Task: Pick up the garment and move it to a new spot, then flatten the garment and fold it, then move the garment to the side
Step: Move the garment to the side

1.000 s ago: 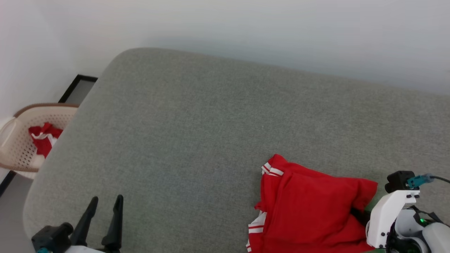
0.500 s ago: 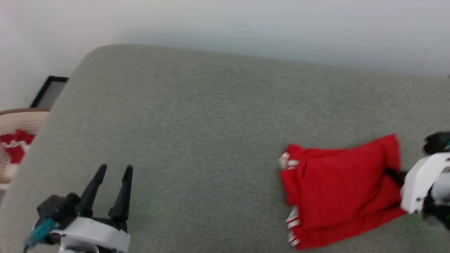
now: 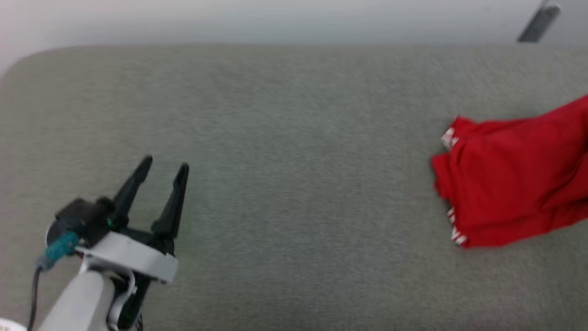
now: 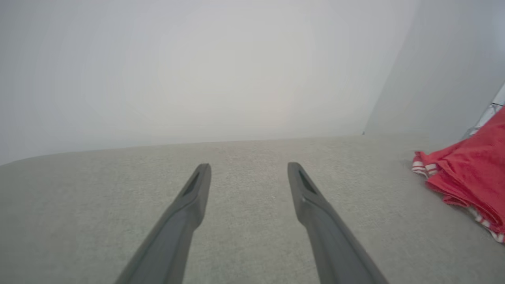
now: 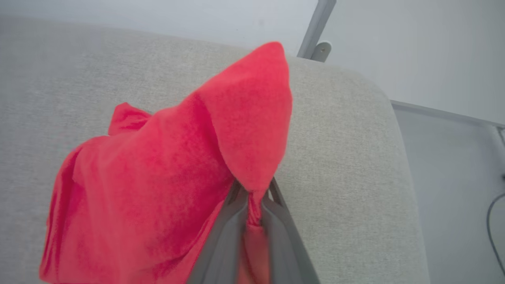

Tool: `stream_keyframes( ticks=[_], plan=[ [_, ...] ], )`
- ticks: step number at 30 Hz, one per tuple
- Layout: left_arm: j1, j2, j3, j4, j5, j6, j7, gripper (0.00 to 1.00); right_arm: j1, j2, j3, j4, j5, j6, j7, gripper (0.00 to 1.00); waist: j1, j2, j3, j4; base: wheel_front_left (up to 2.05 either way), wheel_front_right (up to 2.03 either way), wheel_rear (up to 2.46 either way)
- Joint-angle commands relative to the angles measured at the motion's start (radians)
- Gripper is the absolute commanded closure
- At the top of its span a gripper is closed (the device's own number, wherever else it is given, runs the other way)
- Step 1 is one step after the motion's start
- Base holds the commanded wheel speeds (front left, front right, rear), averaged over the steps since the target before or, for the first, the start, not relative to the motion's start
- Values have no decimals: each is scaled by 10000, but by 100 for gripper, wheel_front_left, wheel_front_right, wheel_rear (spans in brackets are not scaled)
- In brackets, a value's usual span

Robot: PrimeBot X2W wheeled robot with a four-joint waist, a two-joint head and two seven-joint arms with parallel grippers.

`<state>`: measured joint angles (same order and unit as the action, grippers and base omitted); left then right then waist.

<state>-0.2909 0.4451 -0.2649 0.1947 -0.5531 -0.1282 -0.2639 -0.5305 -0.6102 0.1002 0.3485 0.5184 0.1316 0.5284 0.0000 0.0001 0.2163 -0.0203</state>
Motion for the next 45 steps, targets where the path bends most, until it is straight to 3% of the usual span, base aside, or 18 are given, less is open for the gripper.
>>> stream_keyframes(
  ticks=[1, 12, 22, 26, 37, 38, 40, 41, 42, 43, 45],
  plan=[
    [-281, 78, -103, -28, -2, -27, 3, 0, -241, -80, -19, -23, -124, -21, -137, 100, 0, -1, 877, -931, 0, 0, 0],
    [-1784, 712, -1028, -112, -110, -26, 2, 0, -1601, -1255, 543, 800, -1084, -21, -1512, 100, 0, -1, 2296, -2101, 0, 0, 0],
    [-2574, 1163, -1615, -181, -329, -26, 2, 0, -2660, -2040, 1031, 2289, -2800, -23, -3442, 100, 0, -1, 3129, -2180, 0, 0, 0],
    [-2697, 1270, -1700, -226, -384, -26, 2, 0, -3063, -1987, 1113, 3096, -3601, -23, -3819, 100, 0, -1, 3363, -2042, 0, 0, 0],
    [-2651, 1262, -1665, -71, -456, 1, 7, 0, -3729, -727, 355, 5013, -4209, -21, -4104, 100, 0, -1, 3530, -1625, 0, 0, 0],
    [-2626, 1251, -1672, -70, -453, 1, 7, 0, -3774, -666, 252, 5108, -4308, -21, -4137, 91, 0, -1, 3503, -1601, 0, 0, 0],
    [-2567, 1195, -1641, -85, -463, 1, 7, 0, -3874, -582, 59, 5184, -4521, -21, -4286, 62, 0, -1, 3405, -1555, 0, 0, 0],
    [-2524, 1167, -1614, -99, -478, 1, 7, 0, -3899, -549, -10, 5242, -4635, -21, -4326, 53, 0, -1, 3341, -1532, 0, 0, 0],
    [-2482, 1135, -1588, -104, -494, 0, 7, 0, -3934, -447, -130, 5295, -4659, -21, -4345, 12, 0, -1, 3255, -1516, 0, 0, 0],
    [-2440, 1105, -1560, -112, -511, 0, 7, 0, -3962, -400, -213, 5322, -4732, -21, -4405, 0, 0, -1, 3162, -1497, 0, 0, 0],
    [-2339, 1034, -1456, -100, -549, 0, 5, 0, -3998, -354, -320, 5418, -4846, -21, -4359, 0, 0, -1, 2930, -1453, 0, 0, 0]
  ],
)
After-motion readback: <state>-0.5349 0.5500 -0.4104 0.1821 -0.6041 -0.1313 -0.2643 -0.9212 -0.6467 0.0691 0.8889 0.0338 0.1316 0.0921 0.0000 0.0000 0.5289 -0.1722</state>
